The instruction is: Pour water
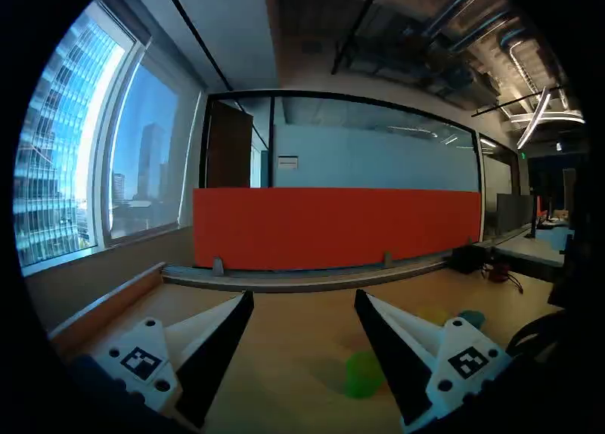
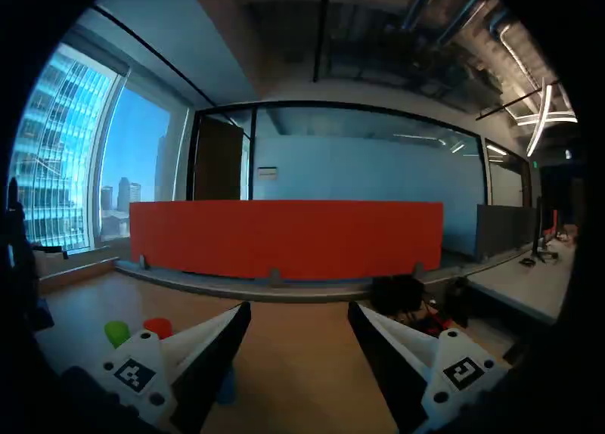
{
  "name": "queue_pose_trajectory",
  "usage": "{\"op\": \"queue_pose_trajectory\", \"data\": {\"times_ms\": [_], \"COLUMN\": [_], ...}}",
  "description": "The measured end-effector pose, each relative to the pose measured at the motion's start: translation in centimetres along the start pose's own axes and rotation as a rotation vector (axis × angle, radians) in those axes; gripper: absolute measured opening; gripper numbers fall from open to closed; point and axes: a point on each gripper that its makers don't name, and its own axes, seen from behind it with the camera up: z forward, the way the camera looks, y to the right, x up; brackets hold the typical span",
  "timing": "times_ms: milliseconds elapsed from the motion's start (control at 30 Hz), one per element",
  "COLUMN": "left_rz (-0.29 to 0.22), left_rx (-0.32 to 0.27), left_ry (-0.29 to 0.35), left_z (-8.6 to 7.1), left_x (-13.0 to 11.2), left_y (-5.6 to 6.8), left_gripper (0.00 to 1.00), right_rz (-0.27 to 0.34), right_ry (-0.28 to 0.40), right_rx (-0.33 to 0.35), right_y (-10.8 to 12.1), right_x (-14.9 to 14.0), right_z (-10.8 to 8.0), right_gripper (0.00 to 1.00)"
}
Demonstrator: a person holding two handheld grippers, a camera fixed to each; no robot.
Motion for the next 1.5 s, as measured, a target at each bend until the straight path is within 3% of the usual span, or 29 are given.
{"op": "queue_pose_trajectory", "data": {"times_ms": [300, 567, 733, 1067, 1267, 1500], "left_rz": [-0.01, -0.042, -0.049, -0.015, -0.03, -0.048], "left_rx": [-0.006, -0.085, -0.168, -0.324, -0.408, -0.498], "left_ry": [0.012, 0.002, -0.013, -0.031, -0.046, -0.048], "left_z": [0.5, 0.5, 0.5, 0.3, 0.2, -0.1], "left_x": [6.1, 9.6, 10.1, 9.8, 9.5, 9.7], "left_y": [-0.7, 0.5, 2.0, 4.9, 6.6, 8.1], "left_gripper": [0.99, 0.99, 0.99, 0.99, 0.99, 0.99], "right_rz": [-0.009, -0.025, -0.016, -0.023, -0.028, -0.019], "right_ry": [0.016, 0.006, -0.008, -0.001, -0.003, -0.013], "right_rx": [0.018, 0.05, 0.115, 0.339, 0.466, 0.545], "right_y": [-0.8, -1.7, -3.1, -7.3, -10.3, -12.0], "right_x": [5.4, 8.1, 7.9, 8.5, 8.9, 8.8], "right_z": [0.5, 0.5, 0.5, -0.5, -1.6, -2.3], "right_gripper": [0.99, 0.99, 0.99, 0.99, 0.99, 0.99]}}
